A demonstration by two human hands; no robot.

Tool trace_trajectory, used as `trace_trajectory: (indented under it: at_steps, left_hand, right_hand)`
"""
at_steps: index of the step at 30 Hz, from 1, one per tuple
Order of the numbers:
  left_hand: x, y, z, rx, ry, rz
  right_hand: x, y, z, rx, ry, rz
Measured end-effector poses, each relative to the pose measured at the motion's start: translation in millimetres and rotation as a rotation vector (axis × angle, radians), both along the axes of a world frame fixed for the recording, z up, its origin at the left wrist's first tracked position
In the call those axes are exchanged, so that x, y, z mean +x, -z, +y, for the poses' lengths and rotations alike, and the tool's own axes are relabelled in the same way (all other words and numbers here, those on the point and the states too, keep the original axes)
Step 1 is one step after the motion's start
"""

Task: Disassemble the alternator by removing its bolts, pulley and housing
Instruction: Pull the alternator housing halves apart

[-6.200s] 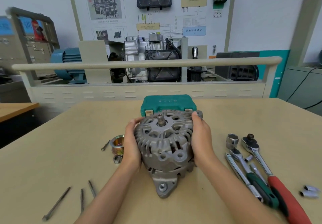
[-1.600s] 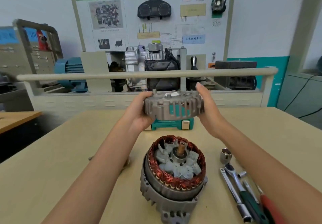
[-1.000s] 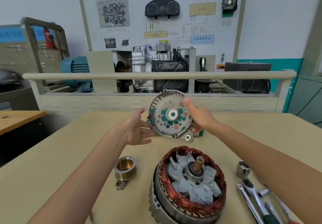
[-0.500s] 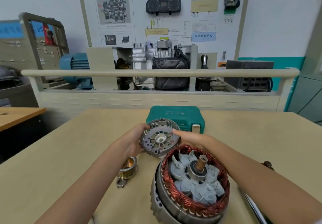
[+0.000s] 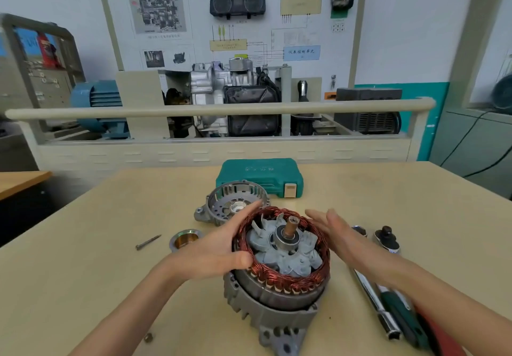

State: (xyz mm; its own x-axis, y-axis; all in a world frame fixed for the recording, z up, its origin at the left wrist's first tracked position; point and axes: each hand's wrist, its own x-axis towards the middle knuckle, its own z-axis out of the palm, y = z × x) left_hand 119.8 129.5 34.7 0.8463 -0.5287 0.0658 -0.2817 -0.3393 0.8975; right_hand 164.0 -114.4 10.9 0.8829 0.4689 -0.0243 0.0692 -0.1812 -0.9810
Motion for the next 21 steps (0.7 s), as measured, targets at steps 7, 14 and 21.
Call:
trace_trajectory:
  at_steps: [7,14,21]
  left_hand:
    - [-2,-3,7,0.096,0.017,0.023]
    - [-22,5,5,-0.050,-0.023,-0.005]
    - [-42,21,5,-0.255,-0.217,-0.064]
  right_hand:
    - [-45,9,-13,-0.239,-0.202,-0.211]
    - [-47,8,1,0.049,-0.191,-0.231]
    - [-38,-7,13,0.065,-0.274,-0.209]
